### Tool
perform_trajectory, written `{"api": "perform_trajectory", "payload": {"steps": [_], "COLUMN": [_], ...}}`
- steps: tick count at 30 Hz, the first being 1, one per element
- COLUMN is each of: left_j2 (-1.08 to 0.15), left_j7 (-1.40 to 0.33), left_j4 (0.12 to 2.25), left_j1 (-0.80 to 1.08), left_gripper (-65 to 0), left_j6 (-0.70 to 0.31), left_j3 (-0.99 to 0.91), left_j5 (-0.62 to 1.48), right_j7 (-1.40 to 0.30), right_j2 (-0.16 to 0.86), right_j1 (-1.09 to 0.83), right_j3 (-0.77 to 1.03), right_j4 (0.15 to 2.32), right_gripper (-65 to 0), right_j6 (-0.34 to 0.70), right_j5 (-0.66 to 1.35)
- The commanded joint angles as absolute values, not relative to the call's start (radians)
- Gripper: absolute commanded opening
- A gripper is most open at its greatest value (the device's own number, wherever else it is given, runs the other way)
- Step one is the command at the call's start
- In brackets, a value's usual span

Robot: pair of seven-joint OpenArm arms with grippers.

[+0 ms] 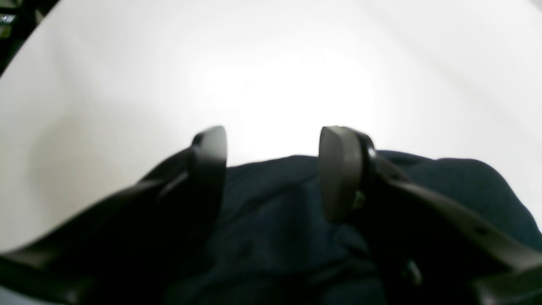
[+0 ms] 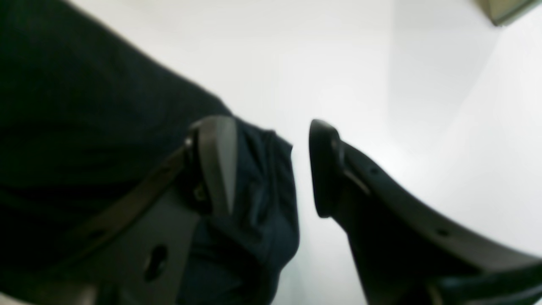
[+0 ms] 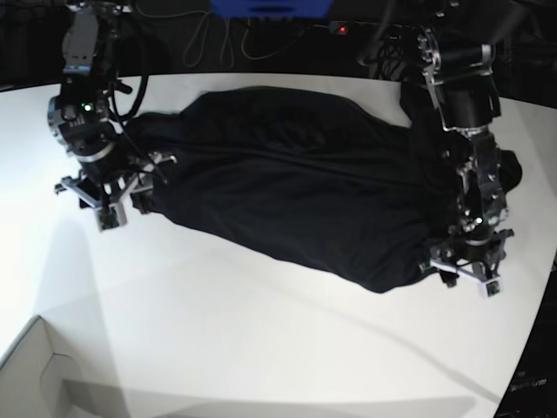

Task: Layout the t-shirt on the table in an organized manner, then fold the t-shirt properly
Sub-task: 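Lower the stretched shirt onto the table and release with the left gripper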

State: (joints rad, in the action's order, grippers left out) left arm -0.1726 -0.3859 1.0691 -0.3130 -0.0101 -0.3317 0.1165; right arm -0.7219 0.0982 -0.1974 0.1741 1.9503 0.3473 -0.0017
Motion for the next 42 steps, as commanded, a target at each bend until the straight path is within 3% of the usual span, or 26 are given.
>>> {"api": "perform_trajectory", "payload": {"steps": [1,5,9,11,13,14,16,25,29,33,35,40,42], "left_j2": [-0.188,-0.194,-0.197,-0.197,-0.197,-0.193,-0.188,-0.197,-0.193,-0.193,-0.188,-0.163,-0.157], "left_j7": [-0.338,-0.255,-0.229,-0.231,-0.229,-0.231,-0.232,-0.231,-0.222,-0.231,-0.232,-0.232,-0.232], "left_j4": [1.041,0.877,0.852,0.881,0.960,1.010,1.118,1.549,1.633,1.564,1.537,1.454,1.391], "left_j1": [-0.355,-0.410,-0.409,-0.406,-0.358,-0.337,-0.294,-0.002,0.125,0.101,0.053,-0.044,-0.088], "left_gripper": [-31.3,-31.3,-33.8,-44.6,-62.8,-65.0,-62.9,-65.0,-65.0,-63.9,-59.8,-33.1,-27.8], "left_j6": [-0.005,-0.005,-0.005,-0.005,-0.005,-0.005,-0.005,-0.005,-0.007,-0.007,-0.007,-0.007,-0.007], "left_j3": [-0.320,-0.208,-0.122,-0.131,-0.168,-0.193,-0.231,-0.268,-0.320,-0.317,-0.314,-0.294,-0.289], "left_j5": [0.111,0.111,0.116,0.120,0.122,0.122,0.122,0.124,0.124,0.124,0.124,0.116,0.113], "right_j7": [-0.705,-0.704,-0.710,-0.710,-0.710,-0.710,-0.710,-0.704,-0.704,-0.704,-0.704,-0.708,-0.710], "right_j2": [0.102,0.102,0.107,0.107,0.107,0.107,0.107,0.102,0.105,0.101,0.101,0.102,0.104], "right_j1": [-0.189,-0.213,-0.219,-0.219,-0.219,-0.219,-0.219,-0.206,-0.205,-0.200,-0.200,-0.211,-0.214], "right_j3": [0.177,0.177,0.179,0.179,0.183,0.183,0.179,0.159,0.148,0.133,0.110,0.101,0.102], "right_j4": [1.966,1.966,1.966,1.966,1.966,1.966,1.966,1.966,1.966,1.966,1.966,1.966,1.966], "right_gripper": [-36.5,-36.5,-36.5,-36.5,-36.5,-36.5,-36.5,-36.5,-36.5,-36.5,-36.5,-36.5,-36.5], "right_j6": [0.349,0.349,0.349,0.349,0.349,0.349,0.349,0.349,0.349,0.349,0.349,0.349,0.349], "right_j5": [0.001,0.001,0.001,0.001,0.001,0.001,0.001,0.001,0.001,0.001,0.001,0.001,0.001]}}
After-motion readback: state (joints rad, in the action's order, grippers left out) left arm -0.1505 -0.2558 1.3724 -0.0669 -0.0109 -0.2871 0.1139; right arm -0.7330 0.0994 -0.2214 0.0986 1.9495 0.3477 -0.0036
